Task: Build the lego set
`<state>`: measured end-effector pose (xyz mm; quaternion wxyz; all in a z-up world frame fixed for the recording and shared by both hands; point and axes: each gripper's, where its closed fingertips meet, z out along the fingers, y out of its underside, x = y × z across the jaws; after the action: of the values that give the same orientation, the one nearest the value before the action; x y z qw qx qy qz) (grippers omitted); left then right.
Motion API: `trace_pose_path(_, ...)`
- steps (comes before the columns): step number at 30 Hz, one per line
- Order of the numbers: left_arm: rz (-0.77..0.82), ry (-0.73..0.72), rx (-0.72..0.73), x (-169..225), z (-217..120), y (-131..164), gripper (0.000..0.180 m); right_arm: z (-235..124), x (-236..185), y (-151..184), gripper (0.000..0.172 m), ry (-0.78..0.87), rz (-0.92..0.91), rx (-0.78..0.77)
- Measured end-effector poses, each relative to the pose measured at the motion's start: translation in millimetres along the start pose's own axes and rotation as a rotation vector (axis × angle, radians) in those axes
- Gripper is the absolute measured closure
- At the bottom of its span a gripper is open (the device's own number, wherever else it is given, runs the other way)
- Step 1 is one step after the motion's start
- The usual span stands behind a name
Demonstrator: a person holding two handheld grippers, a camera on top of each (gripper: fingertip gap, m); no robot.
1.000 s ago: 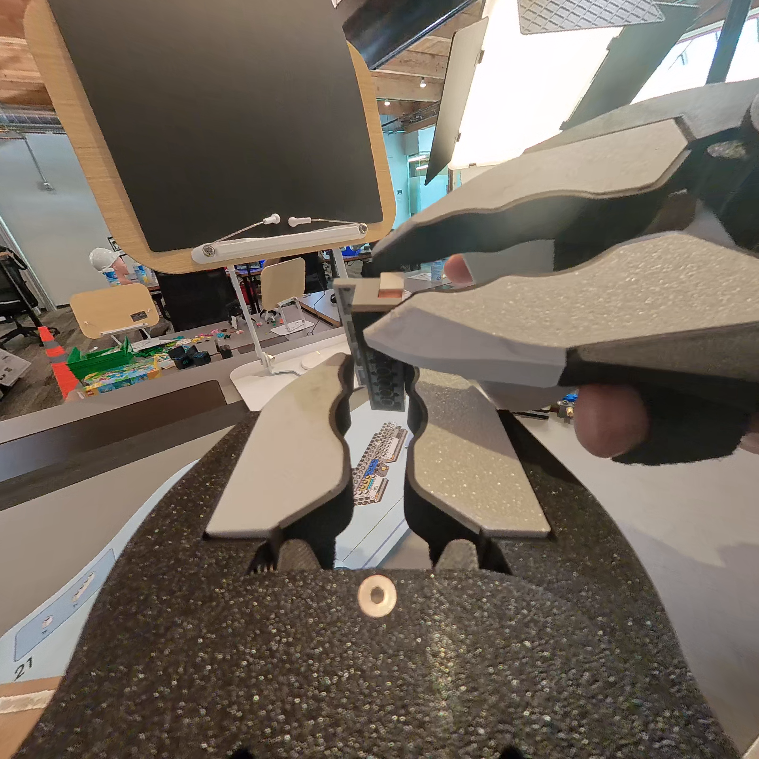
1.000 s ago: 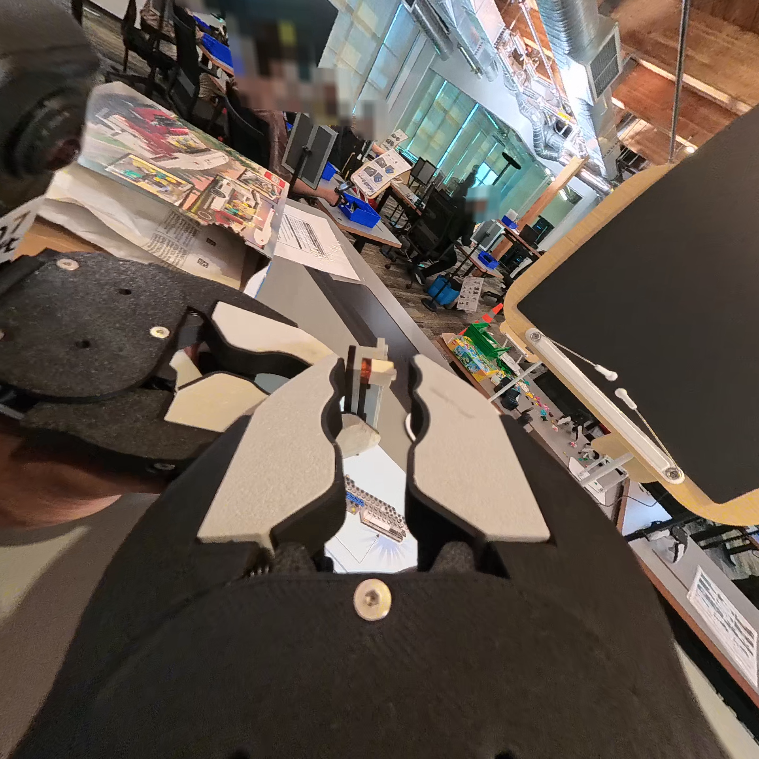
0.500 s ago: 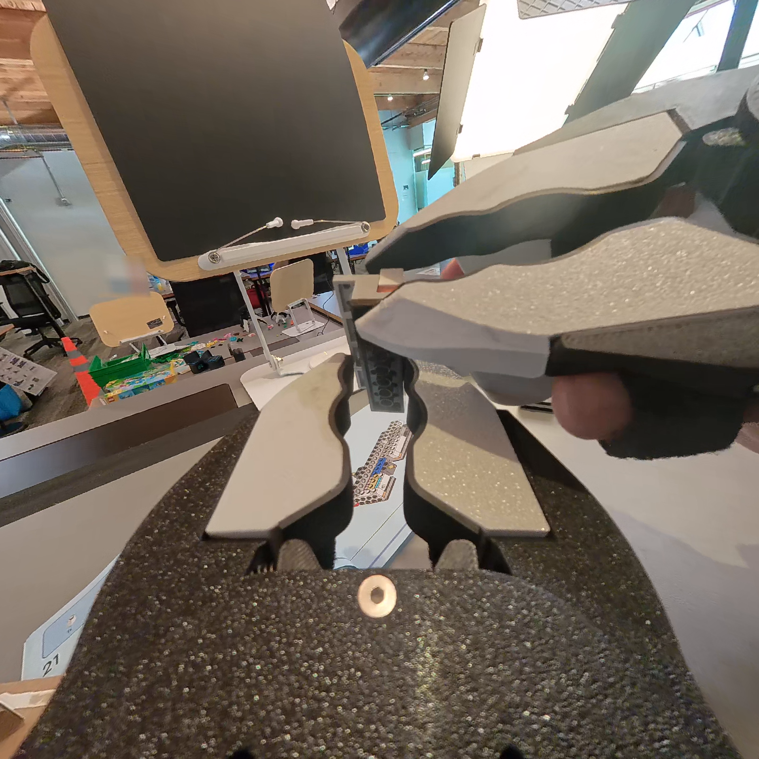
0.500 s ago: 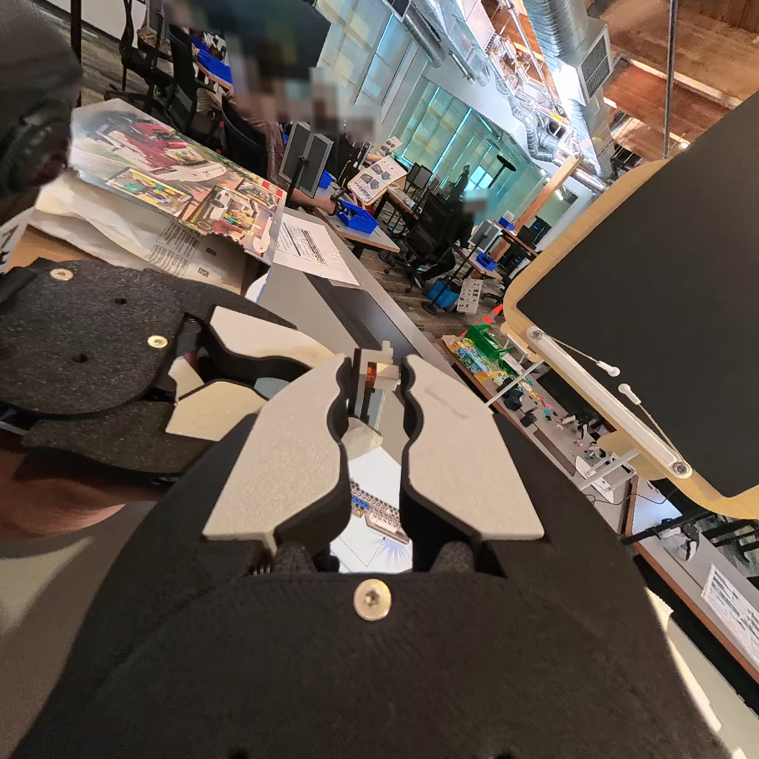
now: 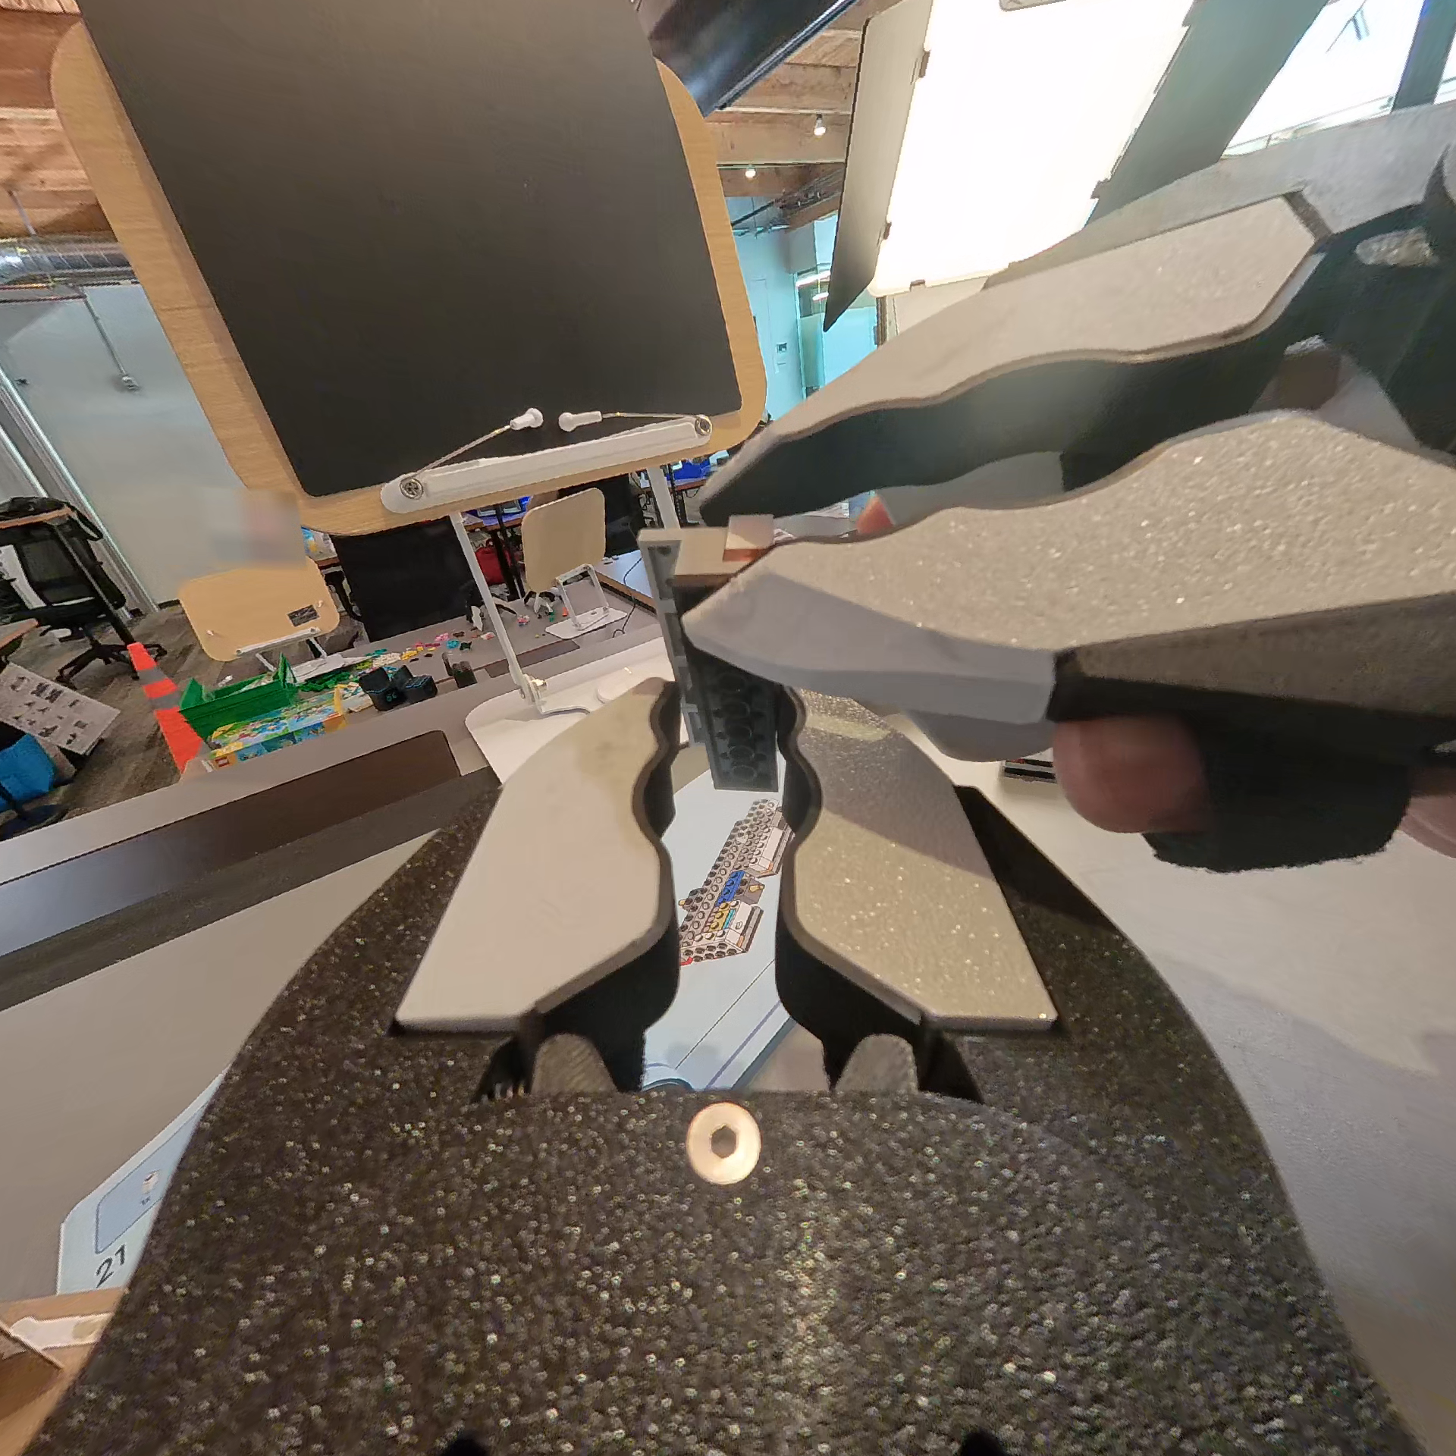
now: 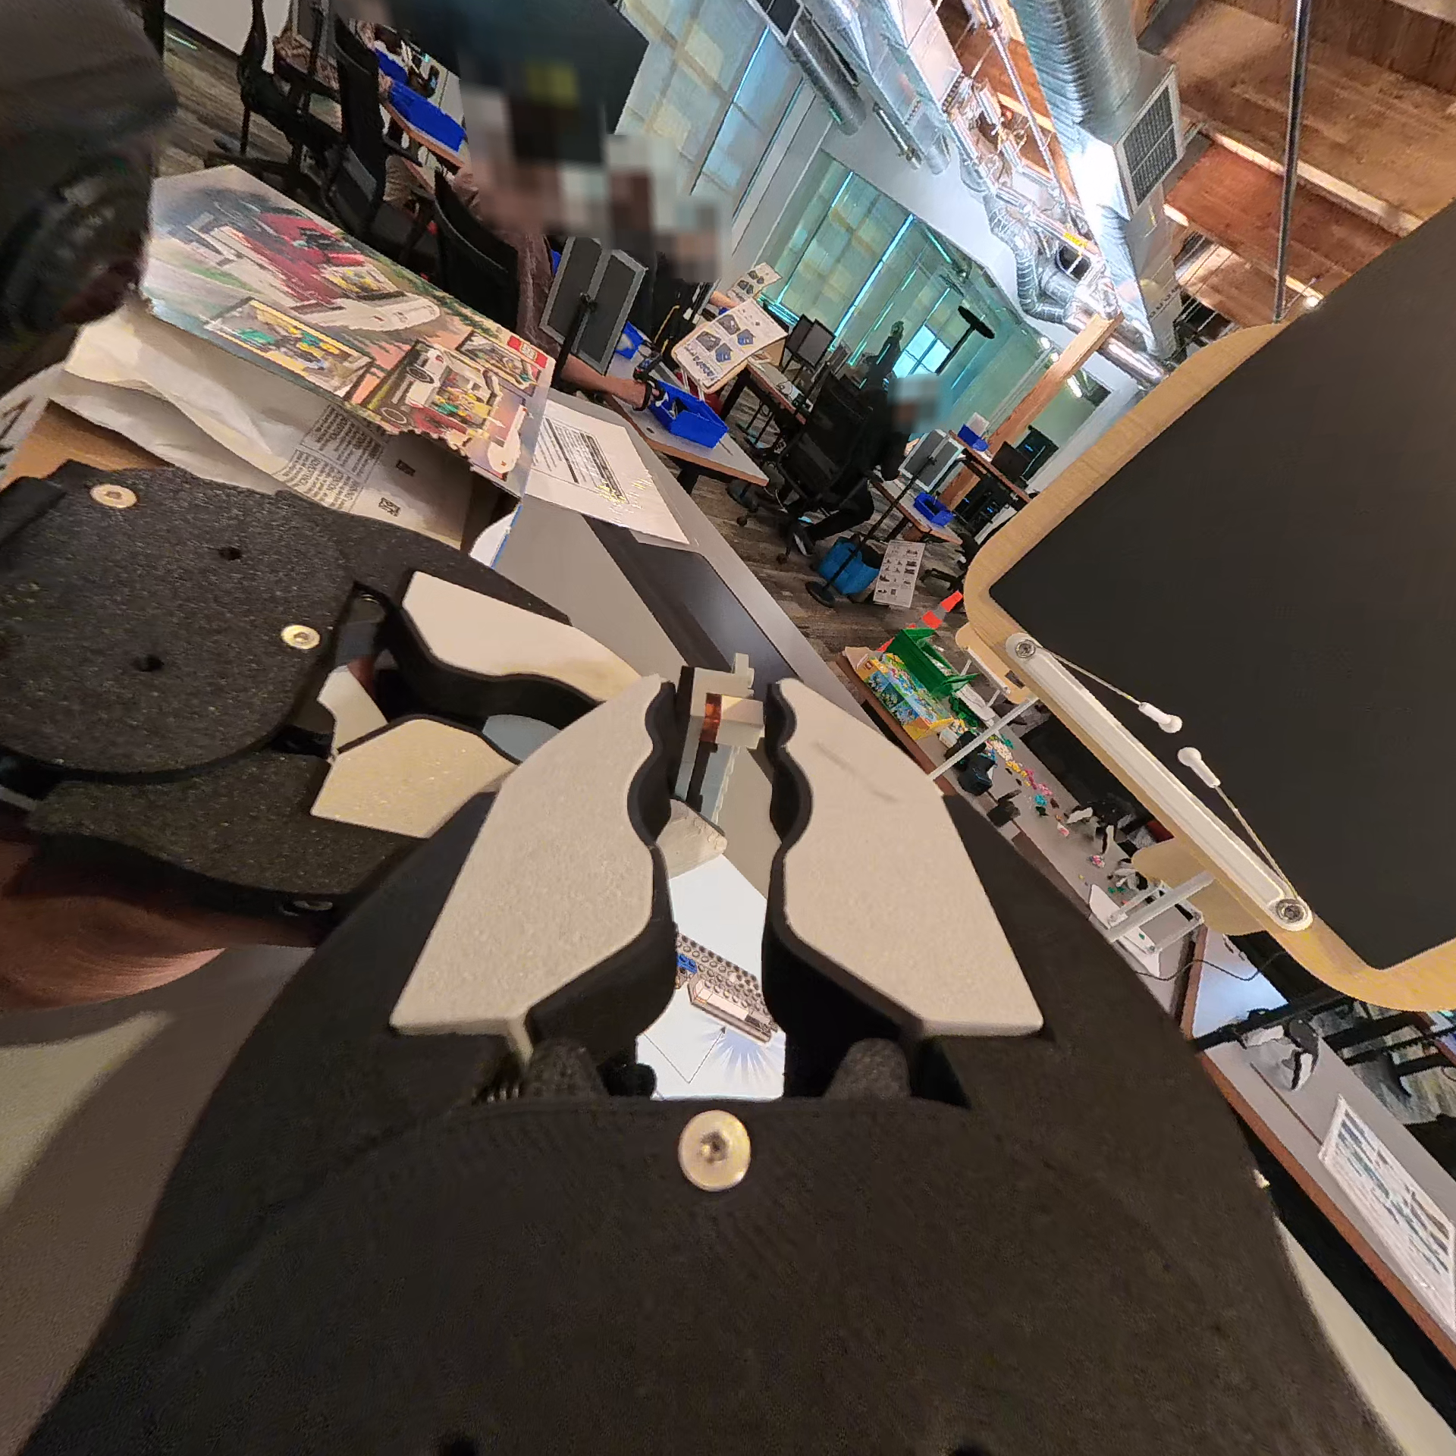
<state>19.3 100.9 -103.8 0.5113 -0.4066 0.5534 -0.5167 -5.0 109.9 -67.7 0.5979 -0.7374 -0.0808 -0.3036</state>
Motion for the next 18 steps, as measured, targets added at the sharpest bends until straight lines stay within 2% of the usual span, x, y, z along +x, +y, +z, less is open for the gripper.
trace_pose_path(11,0.001,0.003,-0.015,0.1,0.6,2.3,0.157,1.6,-2.8,1.8,0.15,-0.007,-0.034,-0.007)
trace_pose_path(14,-0.015,0.003,0.003,-0.6,0.0,-0.1,0.157,1.8,-0.8,-0.8,0.15,0.009,0.045,0.015)
trace_pose_path(16,-0.02,-0.007,0.004,-3.4,-0.7,-0.1,0.157,2.8,2.3,-0.1,0.136,0.025,0.085,0.01)
trace_pose_path(18,-0.025,-0.004,0.012,-4.3,-1.6,-1.3,0.157,3.3,1.9,0.5,0.132,0.014,0.098,0.004)
